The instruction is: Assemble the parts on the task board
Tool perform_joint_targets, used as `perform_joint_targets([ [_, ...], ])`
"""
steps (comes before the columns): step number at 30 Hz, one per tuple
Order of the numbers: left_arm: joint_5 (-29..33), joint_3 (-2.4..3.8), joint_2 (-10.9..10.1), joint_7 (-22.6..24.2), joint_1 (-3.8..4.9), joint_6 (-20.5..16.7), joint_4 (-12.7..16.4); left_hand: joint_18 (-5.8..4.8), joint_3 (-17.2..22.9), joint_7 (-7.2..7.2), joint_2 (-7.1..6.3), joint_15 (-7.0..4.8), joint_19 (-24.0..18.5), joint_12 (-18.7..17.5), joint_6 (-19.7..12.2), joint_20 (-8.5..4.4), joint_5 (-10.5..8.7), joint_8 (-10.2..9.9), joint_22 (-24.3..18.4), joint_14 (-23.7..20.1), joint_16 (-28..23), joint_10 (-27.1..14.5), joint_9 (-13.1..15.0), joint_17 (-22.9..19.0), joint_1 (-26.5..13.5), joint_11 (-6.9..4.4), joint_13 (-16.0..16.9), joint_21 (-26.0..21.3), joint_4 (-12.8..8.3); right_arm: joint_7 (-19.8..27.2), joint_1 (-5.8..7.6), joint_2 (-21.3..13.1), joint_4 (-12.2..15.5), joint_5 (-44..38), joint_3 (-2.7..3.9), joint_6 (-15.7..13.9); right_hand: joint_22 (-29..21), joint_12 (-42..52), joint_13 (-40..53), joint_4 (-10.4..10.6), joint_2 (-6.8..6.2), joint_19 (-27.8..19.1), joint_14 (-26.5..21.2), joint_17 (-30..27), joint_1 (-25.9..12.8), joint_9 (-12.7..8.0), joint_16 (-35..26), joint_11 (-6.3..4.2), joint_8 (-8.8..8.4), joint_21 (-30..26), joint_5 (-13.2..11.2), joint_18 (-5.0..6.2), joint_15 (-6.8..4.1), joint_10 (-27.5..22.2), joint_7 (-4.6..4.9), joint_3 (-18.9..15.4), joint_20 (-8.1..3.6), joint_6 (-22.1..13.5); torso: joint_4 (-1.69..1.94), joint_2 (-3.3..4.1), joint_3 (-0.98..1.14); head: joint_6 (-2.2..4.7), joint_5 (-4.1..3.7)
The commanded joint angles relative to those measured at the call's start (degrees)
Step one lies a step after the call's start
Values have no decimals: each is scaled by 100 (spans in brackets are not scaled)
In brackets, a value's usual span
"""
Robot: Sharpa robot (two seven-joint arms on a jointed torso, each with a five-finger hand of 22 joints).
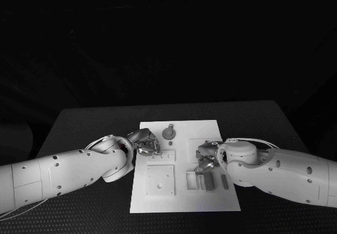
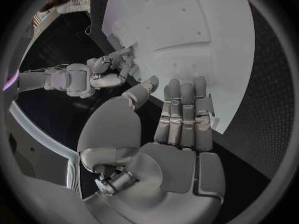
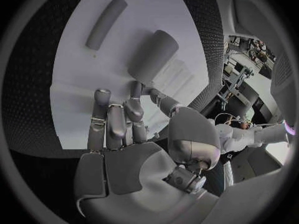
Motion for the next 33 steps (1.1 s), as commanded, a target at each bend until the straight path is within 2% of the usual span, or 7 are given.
perform_joint_targets([
  [1, 35, 4, 10, 16, 7, 48, 15, 98, -7, 5, -20, 38, -2, -18, -48, 49, -31, 25, 1, -17, -36, -33, -9, -6, -47, 0, -9, -22, 30, -17, -62, 10, 13, -305, -46, -86, 94, -71, -58, -81, -171, -17, -75, -67, 177, -15, -8, 23, -44, -14, -10, 42, 3, -69, 43, 55, 30, -54, -5, 1, 1, 13, -10],
  [5, 35, 4, 12, 19, 7, 46, 12, 98, -9, 6, -23, 38, -2, -19, -50, 49, -33, 25, 1, -18, -36, -33, -9, -6, -48, 0, -10, -22, 31, 29, -62, -35, 39, -487, -46, -274, 92, -213, -196, -191, -293, -33, -205, -235, 517, -11, -41, 50, -83, -40, -16, 42, 6, -209, 71, 159, 47, -107, -3, -1, -5, 21, -25],
  [10, 36, 3, 9, 22, 7, 47, 6, 99, -10, 6, -26, 39, -2, -19, -53, 49, -34, 24, 2, -18, -36, -33, -10, -6, -48, 0, -10, -24, 34, 94, -62, -98, 75, -629, -47, -545, 90, -270, -203, -276, -315, -62, -326, -390, 799, -2, -76, 78, -119, -72, -19, 42, 18, -245, 101, 163, 85, -164, 2, 0, 1, 33, -23],
  [17, 39, 2, 5, 28, 6, 48, 2, 100, -11, 9, -27, 39, -1, -20, -60, 50, -34, 21, 3, -18, -36, -33, -12, -6, -48, 0, -10, -26, 40, 164, -62, -193, 110, -740, -46, -750, 86, -304, -208, -266, -341, -80, -415, -509, 870, -3, -104, 100, -151, -97, -19, 42, 28, -268, 123, 144, 109, -215, -4, 3, 1, 48, -23],
  [33, 39, 1, -1, 36, 6, 54, 2, 101, -14, 14, -34, 40, -2, -23, -75, 51, -34, 16, 4, -21, -37, -36, -15, -8, -48, 2, -12, -32, 49, 227, -62, -224, 122, -1035, -46, -959, 82, -336, -211, -208, -415, -96, -503, -630, 913, 2, -135, 114, -173, -126, -18, 42, 38, -286, 138, 129, 131, -243, 0, 3, -1, 71, -34],
])
